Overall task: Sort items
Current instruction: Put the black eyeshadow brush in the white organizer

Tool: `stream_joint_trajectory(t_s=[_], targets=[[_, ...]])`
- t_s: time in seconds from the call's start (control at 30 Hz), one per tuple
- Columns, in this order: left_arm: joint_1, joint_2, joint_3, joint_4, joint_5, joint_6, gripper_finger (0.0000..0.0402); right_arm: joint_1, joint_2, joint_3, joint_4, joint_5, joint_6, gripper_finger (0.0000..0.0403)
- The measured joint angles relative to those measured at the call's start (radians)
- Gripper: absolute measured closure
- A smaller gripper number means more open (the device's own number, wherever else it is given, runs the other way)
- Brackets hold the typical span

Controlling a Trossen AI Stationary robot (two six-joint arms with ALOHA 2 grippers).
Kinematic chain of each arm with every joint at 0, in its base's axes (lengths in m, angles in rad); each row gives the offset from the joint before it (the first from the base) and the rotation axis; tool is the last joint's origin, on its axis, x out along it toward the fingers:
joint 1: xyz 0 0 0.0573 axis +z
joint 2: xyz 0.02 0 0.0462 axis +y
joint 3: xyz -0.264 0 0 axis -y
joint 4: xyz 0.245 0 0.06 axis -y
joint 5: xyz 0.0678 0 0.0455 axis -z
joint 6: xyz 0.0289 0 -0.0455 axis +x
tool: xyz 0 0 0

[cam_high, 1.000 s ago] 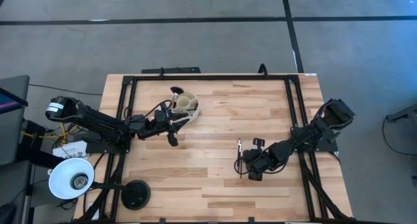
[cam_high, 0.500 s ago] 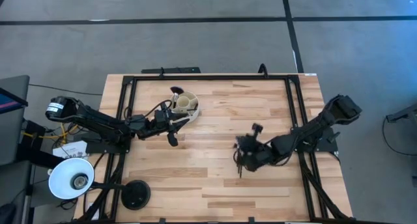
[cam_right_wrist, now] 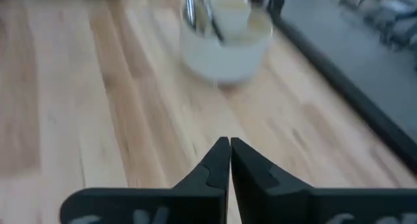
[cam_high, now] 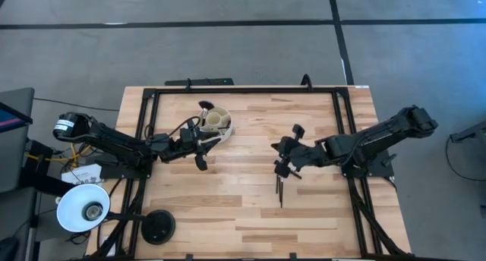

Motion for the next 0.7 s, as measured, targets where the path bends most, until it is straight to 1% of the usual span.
stream_joint_trajectory(t_s=[0.1,0.27,0.4,0.57,0.7], targets=[[0.000,0.000,0.000,-0.002,0.018,0.000,0.0300,0.000,0.042,0.000,-0.099,-0.038,0.039,0.0378],[0.000,0.000,0.000,-0.002,0.023,0.000,0.0300,0.000,0.147,0.000,-0.191,-0.092,0.178,0.0326],[0.000,0.000,0.000,-0.002,0.023,0.000,0.0300,-0.001,0.232,0.000,-0.188,-0.170,0.242,0.0286],[0.000,0.000,0.000,-0.002,0.023,0.000,0.0300,0.000,0.334,0.000,-0.195,-0.175,0.249,0.0245],[0.000,0.000,0.000,-0.003,0.023,0.000,0.0300,-0.001,0.392,0.000,-0.196,-0.189,0.250,0.0226]])
